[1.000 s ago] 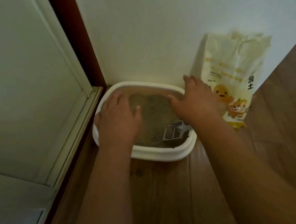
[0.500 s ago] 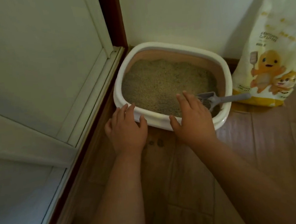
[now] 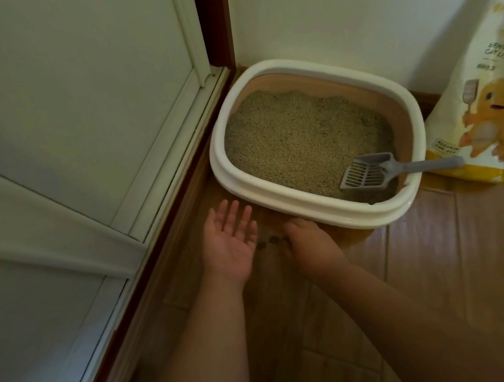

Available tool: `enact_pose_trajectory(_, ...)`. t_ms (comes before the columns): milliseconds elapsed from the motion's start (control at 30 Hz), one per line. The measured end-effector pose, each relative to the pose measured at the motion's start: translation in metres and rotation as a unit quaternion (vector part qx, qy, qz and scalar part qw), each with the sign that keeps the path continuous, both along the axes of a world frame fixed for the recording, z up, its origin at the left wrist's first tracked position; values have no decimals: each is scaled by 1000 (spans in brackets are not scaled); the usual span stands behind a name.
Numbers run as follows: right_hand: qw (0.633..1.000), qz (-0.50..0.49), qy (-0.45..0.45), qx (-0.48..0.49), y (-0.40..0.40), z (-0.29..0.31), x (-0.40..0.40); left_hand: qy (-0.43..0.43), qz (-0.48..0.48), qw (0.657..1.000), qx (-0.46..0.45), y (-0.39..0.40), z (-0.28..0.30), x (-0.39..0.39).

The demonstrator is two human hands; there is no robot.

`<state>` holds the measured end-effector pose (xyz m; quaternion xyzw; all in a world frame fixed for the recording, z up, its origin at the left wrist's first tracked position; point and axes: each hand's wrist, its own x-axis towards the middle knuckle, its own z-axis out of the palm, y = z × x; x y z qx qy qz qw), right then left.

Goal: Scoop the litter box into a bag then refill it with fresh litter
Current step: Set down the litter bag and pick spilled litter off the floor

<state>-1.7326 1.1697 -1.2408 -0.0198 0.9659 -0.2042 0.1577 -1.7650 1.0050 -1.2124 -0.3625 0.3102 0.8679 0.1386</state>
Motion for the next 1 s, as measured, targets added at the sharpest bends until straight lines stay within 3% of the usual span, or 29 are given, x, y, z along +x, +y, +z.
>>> enact_pose_trajectory(200, 995, 11, -76, 69, 1, -23, 3, -26, 43, 993, 108, -1, -17, 16)
enact_pose_trajectory(467, 996, -14, -72, 52, 7, -28, 8, -23, 17, 996, 81, 0, -7, 7)
enact_pose_trajectory(533, 998, -10, -52, 23, 9, -20, 3, -8, 8, 997, 70, 1, -1, 1)
enact_pose_trajectory(633, 996, -1, 48, -73, 5, 4, -10, 31, -20, 999, 28, 0, 9, -9)
enact_pose_trajectory(800, 946, -66, 180, -263, -13, 70, -36, 77, -35, 996, 37, 4, 28, -27)
enact_pose_trajectory(1000, 951, 32, 166, -259, -21, 103, -44, 133, -61, 980, 136, 21, 58, -32)
